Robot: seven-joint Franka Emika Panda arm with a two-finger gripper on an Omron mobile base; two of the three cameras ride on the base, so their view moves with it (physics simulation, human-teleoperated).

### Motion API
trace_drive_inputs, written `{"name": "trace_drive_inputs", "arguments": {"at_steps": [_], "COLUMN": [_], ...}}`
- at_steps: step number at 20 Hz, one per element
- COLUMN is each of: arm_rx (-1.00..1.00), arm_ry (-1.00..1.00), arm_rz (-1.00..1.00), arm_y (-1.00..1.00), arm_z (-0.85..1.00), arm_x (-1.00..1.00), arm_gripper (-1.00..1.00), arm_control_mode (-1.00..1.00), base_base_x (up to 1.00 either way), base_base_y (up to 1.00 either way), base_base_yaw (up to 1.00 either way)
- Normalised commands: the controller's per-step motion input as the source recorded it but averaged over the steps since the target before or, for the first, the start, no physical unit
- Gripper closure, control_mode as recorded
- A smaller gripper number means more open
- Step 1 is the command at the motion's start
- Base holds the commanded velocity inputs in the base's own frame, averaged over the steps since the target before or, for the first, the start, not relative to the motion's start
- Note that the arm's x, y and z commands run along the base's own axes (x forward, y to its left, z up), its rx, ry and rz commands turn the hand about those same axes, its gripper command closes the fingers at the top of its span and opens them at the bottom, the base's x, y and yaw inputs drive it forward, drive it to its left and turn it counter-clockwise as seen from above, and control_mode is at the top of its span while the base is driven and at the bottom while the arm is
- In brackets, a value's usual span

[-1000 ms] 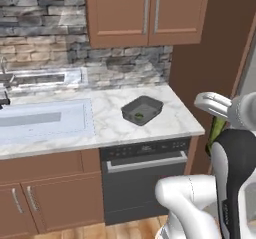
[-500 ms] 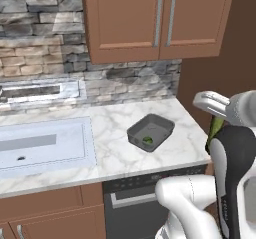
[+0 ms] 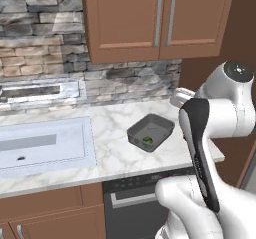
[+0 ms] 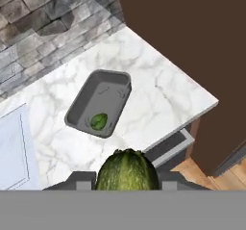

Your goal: Take the squash and avocado out of the freezer and place them in the tupperware container on the counter. Then put the tupperware containing the vegetables back in the freezer.

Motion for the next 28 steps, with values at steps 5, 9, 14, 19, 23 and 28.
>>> {"name": "trace_drive_inputs", "arguments": {"at_steps": [5,9,14,19,23,28], "arm_rx": [0.11,0.12,0.07,0.0,0.0,-0.02], "arm_ry": [0.31,0.15,0.0,0.0,0.0,0.0], "arm_rz": [0.0,0.0,0.0,-0.01,-0.03,-0.03], "arm_y": [0.0,0.0,0.0,0.0,0.0,0.0], "arm_z": [-0.93,-0.78,-0.52,-0.43,-0.42,-0.41], "arm_x": [1.0,0.99,0.76,0.74,0.64,0.39], "arm_gripper": [1.0,1.0,1.0,1.0,1.0,1.0], "arm_control_mode": [-1.0,-1.0,-1.0,-1.0,-1.0,-1.0], "base_base_x": [0.0,0.0,0.0,0.0,0.0,0.0], "base_base_y": [0.0,0.0,0.0,0.0,0.0,0.0], "base_base_yaw": [0.0,0.0,0.0,0.0,0.0,0.0]}}
